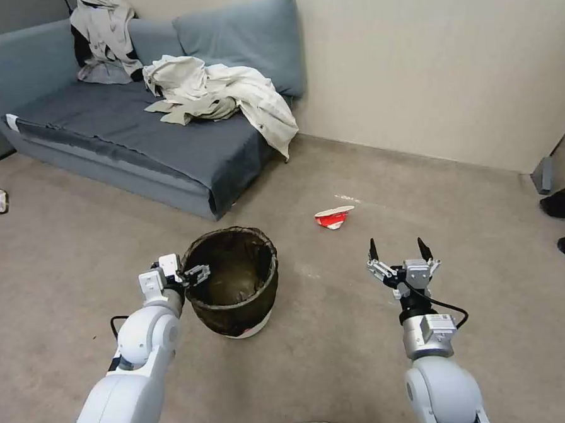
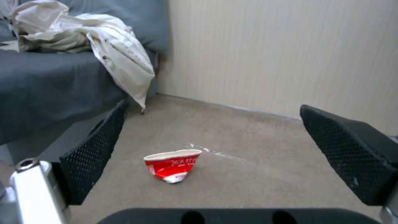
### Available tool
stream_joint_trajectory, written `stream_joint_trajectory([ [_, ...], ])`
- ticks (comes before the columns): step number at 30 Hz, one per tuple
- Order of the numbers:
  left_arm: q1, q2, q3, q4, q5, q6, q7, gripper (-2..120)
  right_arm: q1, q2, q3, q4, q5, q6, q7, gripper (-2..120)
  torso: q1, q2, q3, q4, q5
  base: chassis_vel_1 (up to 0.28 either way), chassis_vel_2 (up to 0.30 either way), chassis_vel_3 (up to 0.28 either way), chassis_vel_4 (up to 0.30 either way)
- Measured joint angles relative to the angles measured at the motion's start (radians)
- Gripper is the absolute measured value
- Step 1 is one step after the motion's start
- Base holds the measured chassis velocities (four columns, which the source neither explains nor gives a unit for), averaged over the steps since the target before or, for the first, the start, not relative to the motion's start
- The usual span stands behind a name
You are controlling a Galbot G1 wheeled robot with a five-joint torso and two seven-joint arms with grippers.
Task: Pick up the trash can from the floor.
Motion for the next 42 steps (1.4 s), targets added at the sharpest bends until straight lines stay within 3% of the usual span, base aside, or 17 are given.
stream_joint_trajectory([
  [4, -0.003, -0.003, 0.002, 0.002, -0.011, 0.014, -0.003, 98, 0.001, 0.000, -0.001, -0.001, 0.000, 0.001, 0.000, 100, 0.000, 0.000, 0.000, 0.0000, 0.0000, 0.000, 0.000, 0.000, 0.000],
  [8, -0.004, -0.005, 0.004, 0.006, -0.017, 0.017, -0.011, 87, 0.002, 0.000, -0.001, -0.001, 0.000, 0.001, 0.000, 100, 0.000, 0.000, 0.000, 0.0000, 0.0000, 0.000, 0.000, 0.000, 0.000],
  [28, -0.022, -0.021, 0.020, -0.003, -0.044, 0.030, -0.066, 11, 0.012, 0.004, -0.006, -0.003, -0.002, -0.005, 0.000, 100, 0.000, 0.000, 0.000, 0.0000, 0.0000, 0.000, 0.000, 0.000, 0.000],
  [32, -0.020, -0.022, 0.022, -0.003, -0.045, 0.027, -0.070, 5, 0.013, 0.007, -0.005, -0.003, -0.002, -0.006, 0.001, 100, 0.000, 0.000, 0.000, -0.0001, 0.0000, 0.000, 0.000, 0.000, 0.000],
  [42, -0.008, -0.018, 0.021, -0.019, -0.039, 0.005, -0.086, 5, 0.015, 0.007, -0.005, -0.006, 0.000, -0.006, 0.003, 100, 0.000, 0.000, 0.000, -0.0001, -0.0001, 0.000, 0.000, 0.000, 0.000],
])
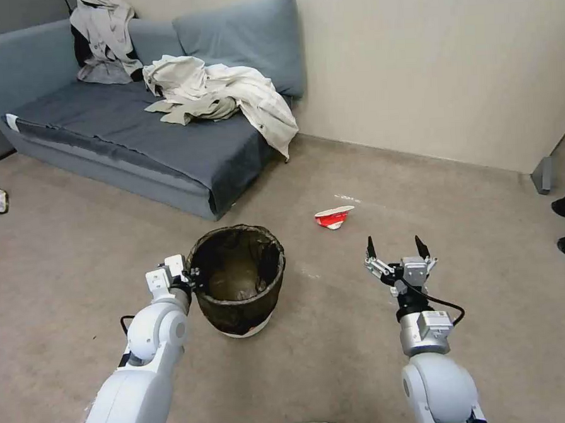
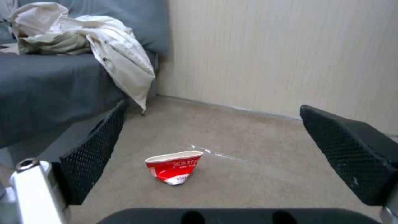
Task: Pick up the trash can from the floor.
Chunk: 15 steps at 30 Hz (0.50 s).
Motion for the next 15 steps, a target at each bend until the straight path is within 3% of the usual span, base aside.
stream_joint_trajectory([
  [5, 0.012, 0.006, -0.003, -0.040, -0.004, -0.025, -0.003, 5, 0.000, 0.000, 0.000, 0.000, 0.001, 0.000, 0.001, 100, 0.000, 0.000, 0.000, 0.0001, 0.0000, 0.000, 0.000, 0.000, 0.000],
  [15, 0.069, 0.037, -0.003, -0.211, -0.028, -0.071, 0.036, 5, 0.001, -0.002, -0.001, 0.001, 0.006, -0.003, 0.003, 100, 0.000, 0.000, 0.000, 0.0000, 0.0002, 0.000, 0.000, 0.000, 0.000],
])
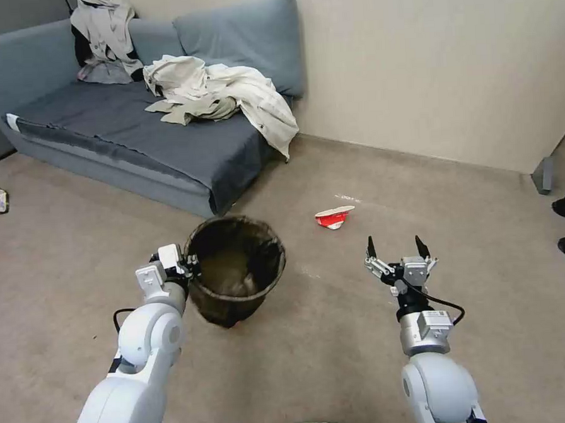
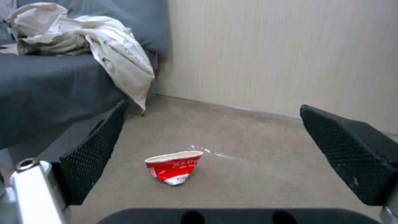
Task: Pick up the trash can from the floor.
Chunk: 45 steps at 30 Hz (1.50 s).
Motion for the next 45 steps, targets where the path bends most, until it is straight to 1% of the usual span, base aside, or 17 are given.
stream_joint_trajectory([
  [3, 0.022, 0.010, 0.000, -0.056, 0.003, -0.025, 0.009, 5, 0.000, 0.000, 0.000, 0.002, 0.003, 0.000, 0.000, 100, 0.000, 0.000, 0.000, 0.0001, 0.0002, 0.000, 0.000, 0.000, 0.000],
  [6, 0.029, 0.013, 0.000, -0.075, 0.003, -0.042, 0.014, 5, 0.000, 0.000, 0.001, 0.002, 0.004, 0.000, 0.000, 100, 0.000, 0.000, 0.000, 0.0002, -0.0002, 0.000, 0.000, 0.000, 0.000],
  [10, 0.067, 0.020, -0.004, -0.151, 0.006, -0.131, 0.045, 5, -0.001, 0.001, 0.005, 0.004, 0.011, -0.001, 0.003, 100, 0.000, 0.000, 0.000, 0.0000, 0.0000, 0.000, 0.000, 0.000, 0.000],
  [11, 0.067, 0.020, -0.004, -0.151, 0.006, -0.131, 0.045, 5, -0.001, 0.001, 0.005, 0.004, 0.011, -0.001, 0.003, 100, 0.000, 0.000, 0.000, 0.0000, 0.0000, 0.000, 0.000, 0.000, 0.000],
  [12, 0.089, 0.019, -0.008, -0.176, 0.009, -0.158, 0.057, 5, -0.002, 0.001, 0.007, 0.005, 0.014, -0.001, 0.003, 100, 0.000, 0.000, 0.000, 0.0001, -0.0001, 0.000, 0.000, 0.000, 0.000],
  [14, 0.115, 0.018, -0.012, -0.201, 0.017, -0.196, 0.077, 5, -0.004, 0.001, 0.011, 0.006, 0.017, -0.001, 0.005, 100, 0.000, 0.000, 0.000, 0.0002, 0.0000, 0.000, 0.000, 0.000, 0.000],
  [15, 0.115, 0.018, -0.012, -0.201, 0.017, -0.196, 0.077, 5, -0.004, 0.001, 0.011, 0.006, 0.017, -0.001, 0.005, 100, 0.000, 0.000, 0.000, 0.0002, 0.0000, 0.000, 0.000, 0.000, 0.000],
  [18, 0.157, 0.011, -0.015, -0.216, 0.048, -0.287, 0.139, 5, -0.011, 0.002, 0.021, 0.010, 0.020, 0.001, 0.010, 100, 0.000, 0.000, 0.000, -0.0002, 0.0000, 0.000, 0.000, 0.000, 0.000],
  [19, 0.157, 0.011, -0.015, -0.216, 0.048, -0.287, 0.139, 5, -0.011, 0.002, 0.021, 0.010, 0.020, 0.001, 0.010, 100, 0.000, 0.000, 0.000, -0.0002, 0.0000, 0.000, 0.000, 0.000, 0.000],
  [21, 0.184, 0.002, -0.021, -0.218, 0.073, -0.334, 0.175, 5, -0.011, 0.002, 0.020, 0.011, 0.021, 0.001, 0.011, 100, 0.000, 0.000, 0.000, 0.0001, -0.0001, 0.000, 0.000, 0.000, 0.000],
  [22, 0.184, 0.002, -0.021, -0.218, 0.073, -0.334, 0.175, 5, -0.011, 0.002, 0.020, 0.011, 0.021, 0.001, 0.011, 100, 0.000, 0.000, 0.000, 0.0001, -0.0001, 0.000, 0.000, 0.000, 0.000],
  [26, 0.219, -0.022, -0.023, -0.221, 0.115, -0.388, 0.204, 5, -0.010, 0.002, 0.017, 0.012, 0.020, 0.001, 0.011, 100, 0.000, 0.000, 0.000, 0.0001, 0.0000, 0.000, 0.000, 0.000, 0.000],
  [33, 0.222, -0.035, -0.020, -0.219, 0.140, -0.407, 0.207, 5, -0.012, 0.002, 0.018, 0.014, 0.020, 0.002, 0.012, 100, 0.000, 0.000, 0.000, 0.0000, -0.0001, 0.000, 0.000, 0.000, 0.000],
  [45, 0.224, -0.041, -0.020, -0.218, 0.158, -0.391, 0.196, 5, -0.011, 0.002, 0.019, 0.015, 0.020, 0.003, 0.013, 100, 0.000, 0.000, 0.000, 0.0000, 0.0000, 0.000, 0.000, 0.000, 0.000],
])
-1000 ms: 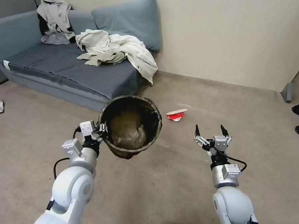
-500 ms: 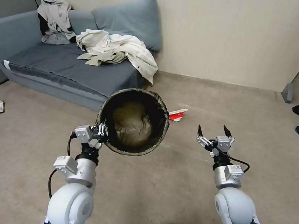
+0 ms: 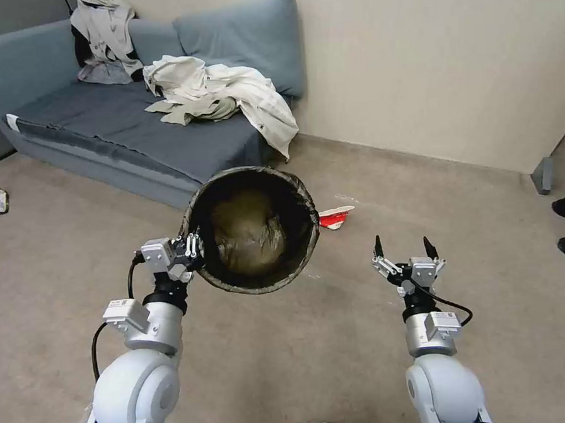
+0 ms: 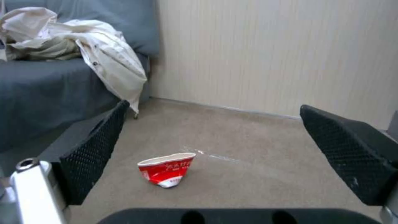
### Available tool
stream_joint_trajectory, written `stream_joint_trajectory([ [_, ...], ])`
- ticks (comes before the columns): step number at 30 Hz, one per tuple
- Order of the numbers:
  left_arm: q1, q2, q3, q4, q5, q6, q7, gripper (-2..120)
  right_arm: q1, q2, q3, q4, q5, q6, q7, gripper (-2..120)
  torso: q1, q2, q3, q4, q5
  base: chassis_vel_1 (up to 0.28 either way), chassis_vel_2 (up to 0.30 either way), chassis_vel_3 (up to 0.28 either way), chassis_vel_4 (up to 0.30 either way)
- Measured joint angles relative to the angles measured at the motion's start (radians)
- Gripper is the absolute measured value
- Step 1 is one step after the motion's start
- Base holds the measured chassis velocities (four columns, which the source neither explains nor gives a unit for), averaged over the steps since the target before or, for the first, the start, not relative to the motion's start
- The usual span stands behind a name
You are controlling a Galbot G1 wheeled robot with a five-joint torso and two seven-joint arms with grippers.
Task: Pick up the trash can from the floor.
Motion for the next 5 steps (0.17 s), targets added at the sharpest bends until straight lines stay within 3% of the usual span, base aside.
stream_joint_trajectory([
  [5, 0.001, -0.004, 0.000, -0.001, 0.005, 0.007, -0.004, 5, -0.003, 0.000, 0.000, 0.001, 0.000, 0.002, 0.001, 100, 0.000, 0.000, 0.000, 0.0000, 0.0000, 0.000, 0.000, 0.000, 0.000],
])
